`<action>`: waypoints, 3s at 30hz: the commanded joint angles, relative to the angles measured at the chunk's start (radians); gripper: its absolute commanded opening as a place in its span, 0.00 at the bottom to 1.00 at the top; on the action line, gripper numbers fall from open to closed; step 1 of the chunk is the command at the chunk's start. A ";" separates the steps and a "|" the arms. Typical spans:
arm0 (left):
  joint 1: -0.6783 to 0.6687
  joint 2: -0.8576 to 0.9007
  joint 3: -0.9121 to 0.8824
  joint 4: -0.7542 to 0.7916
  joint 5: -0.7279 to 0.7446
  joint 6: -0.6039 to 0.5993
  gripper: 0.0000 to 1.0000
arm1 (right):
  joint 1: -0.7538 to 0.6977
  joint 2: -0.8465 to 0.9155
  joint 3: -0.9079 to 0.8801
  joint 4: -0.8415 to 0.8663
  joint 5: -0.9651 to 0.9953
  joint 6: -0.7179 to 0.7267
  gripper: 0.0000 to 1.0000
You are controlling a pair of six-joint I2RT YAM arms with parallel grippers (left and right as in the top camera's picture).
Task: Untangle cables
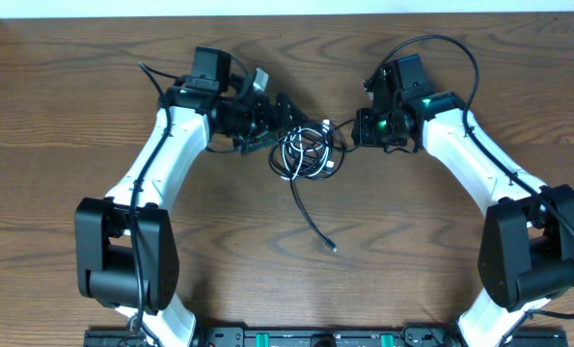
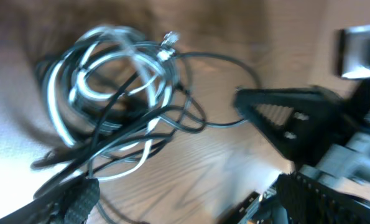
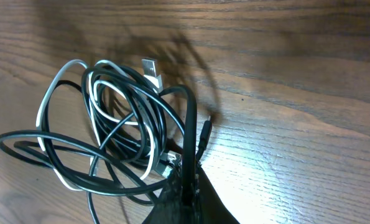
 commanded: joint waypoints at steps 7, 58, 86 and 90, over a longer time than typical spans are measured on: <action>-0.094 -0.001 0.018 -0.072 -0.243 -0.159 0.98 | 0.015 -0.024 0.021 -0.007 0.024 -0.029 0.01; -0.095 0.293 0.019 0.256 -0.317 -0.039 0.08 | 0.044 -0.048 0.086 -0.014 0.201 -0.106 0.01; 0.160 0.293 0.019 0.161 -0.170 0.056 0.08 | 0.041 -0.105 0.218 -0.114 0.021 0.062 0.79; 0.160 0.293 0.019 0.161 -0.170 0.056 0.08 | 0.041 0.036 0.218 -0.097 -0.194 0.124 0.80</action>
